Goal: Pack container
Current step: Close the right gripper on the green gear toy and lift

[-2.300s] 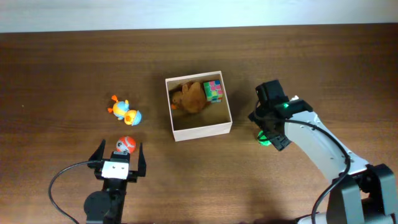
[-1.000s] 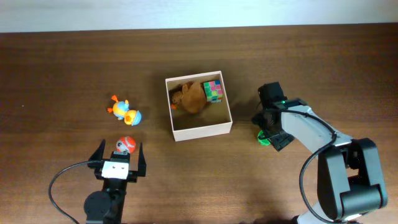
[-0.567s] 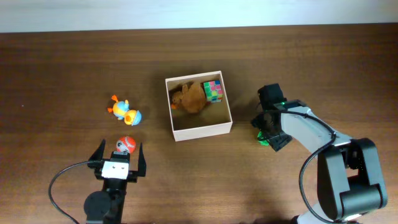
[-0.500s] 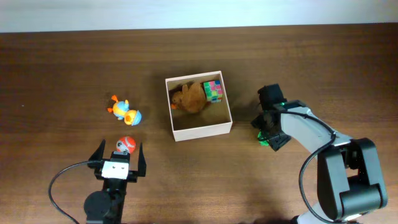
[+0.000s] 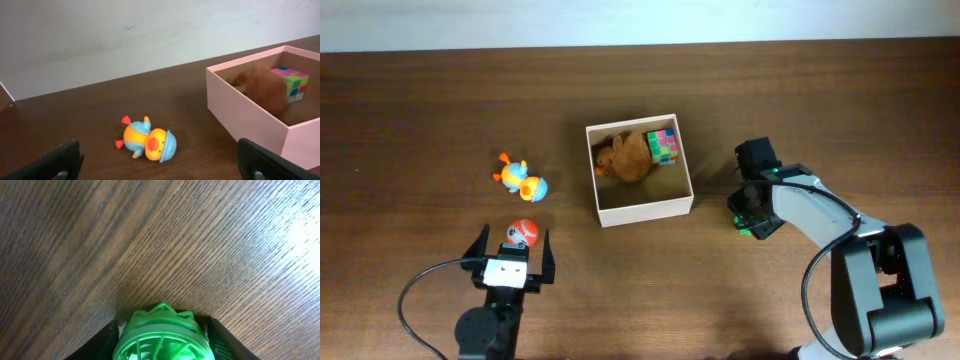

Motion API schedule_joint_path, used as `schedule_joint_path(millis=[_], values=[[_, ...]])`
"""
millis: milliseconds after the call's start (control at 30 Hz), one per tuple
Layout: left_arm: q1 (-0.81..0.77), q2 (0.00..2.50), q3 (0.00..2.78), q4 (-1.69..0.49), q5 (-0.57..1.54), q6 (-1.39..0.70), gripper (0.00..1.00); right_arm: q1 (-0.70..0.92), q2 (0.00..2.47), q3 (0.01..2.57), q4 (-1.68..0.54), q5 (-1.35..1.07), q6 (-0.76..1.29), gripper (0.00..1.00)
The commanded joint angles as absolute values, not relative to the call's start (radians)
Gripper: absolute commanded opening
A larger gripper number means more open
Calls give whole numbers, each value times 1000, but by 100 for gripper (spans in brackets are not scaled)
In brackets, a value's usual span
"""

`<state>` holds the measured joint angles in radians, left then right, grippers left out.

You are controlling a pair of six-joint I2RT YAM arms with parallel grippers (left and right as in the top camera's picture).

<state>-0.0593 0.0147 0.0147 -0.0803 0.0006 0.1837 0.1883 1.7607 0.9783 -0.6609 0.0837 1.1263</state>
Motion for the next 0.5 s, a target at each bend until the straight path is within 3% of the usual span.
schedule_joint_path(millis=[0, 167, 467], values=[[-55, 6, 9, -83, 8, 196, 99, 184, 1776, 953, -642, 52, 1133, 45], [-55, 6, 9, -83, 8, 196, 99, 184, 1776, 965, -617, 36, 1065, 37], [-55, 6, 9, -83, 8, 196, 99, 184, 1763, 1082, -692, 29, 983, 39]])
